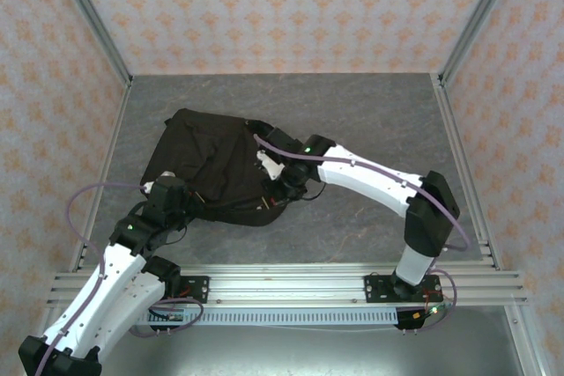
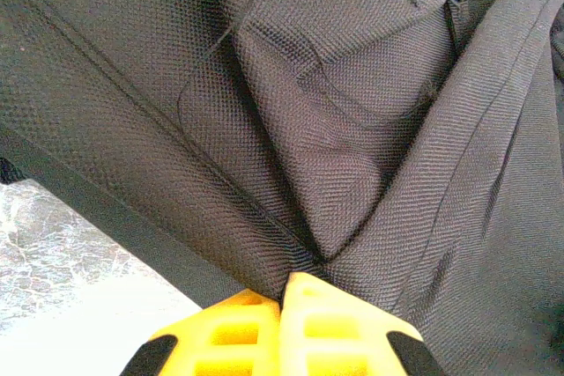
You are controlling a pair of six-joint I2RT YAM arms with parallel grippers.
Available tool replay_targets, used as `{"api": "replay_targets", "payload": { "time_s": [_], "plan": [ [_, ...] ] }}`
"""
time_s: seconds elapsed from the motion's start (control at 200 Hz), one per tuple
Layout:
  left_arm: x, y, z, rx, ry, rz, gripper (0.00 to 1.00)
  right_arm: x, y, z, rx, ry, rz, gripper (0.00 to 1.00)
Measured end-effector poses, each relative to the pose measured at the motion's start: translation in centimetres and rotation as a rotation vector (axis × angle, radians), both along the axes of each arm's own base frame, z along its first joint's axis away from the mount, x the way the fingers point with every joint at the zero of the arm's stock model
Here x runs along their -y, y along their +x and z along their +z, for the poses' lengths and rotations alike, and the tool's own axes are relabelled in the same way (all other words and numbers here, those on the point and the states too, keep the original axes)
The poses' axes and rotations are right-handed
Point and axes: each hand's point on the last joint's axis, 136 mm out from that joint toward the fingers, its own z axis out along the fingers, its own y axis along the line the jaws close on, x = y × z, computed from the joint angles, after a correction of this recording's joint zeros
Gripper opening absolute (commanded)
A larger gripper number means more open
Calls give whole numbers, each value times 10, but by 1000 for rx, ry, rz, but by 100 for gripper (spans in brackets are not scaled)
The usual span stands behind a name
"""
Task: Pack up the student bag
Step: Zip the student bag at the middle-left of the table, then rotate the student bag at the center of the table.
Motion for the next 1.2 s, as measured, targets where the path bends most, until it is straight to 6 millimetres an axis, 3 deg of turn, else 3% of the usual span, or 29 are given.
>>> {"api": "replay_targets", "payload": {
  "time_s": [0.225,0.415,0.586,0.771,0.991,1.201],
  "plan": [
    [4,3,6,30,-10,-25,0,18,24,8,114,-40,-43,0],
    [8,5,9,42,-15,-48,0,20,34,18,192,-31,-44,0],
    [12,15,7,-15,36,-93,0,11,15,28,170,29,12,0],
    [23,37,0,-141,114,-178,0,-16,-21,25,150,52,108,0],
    [53,60,12,-193,262,-305,0,-37,-32,18,110,112,75,0],
    [83,99,23,-169,284,-354,0,-43,-37,1,77,173,-9,0]
  ]
}}
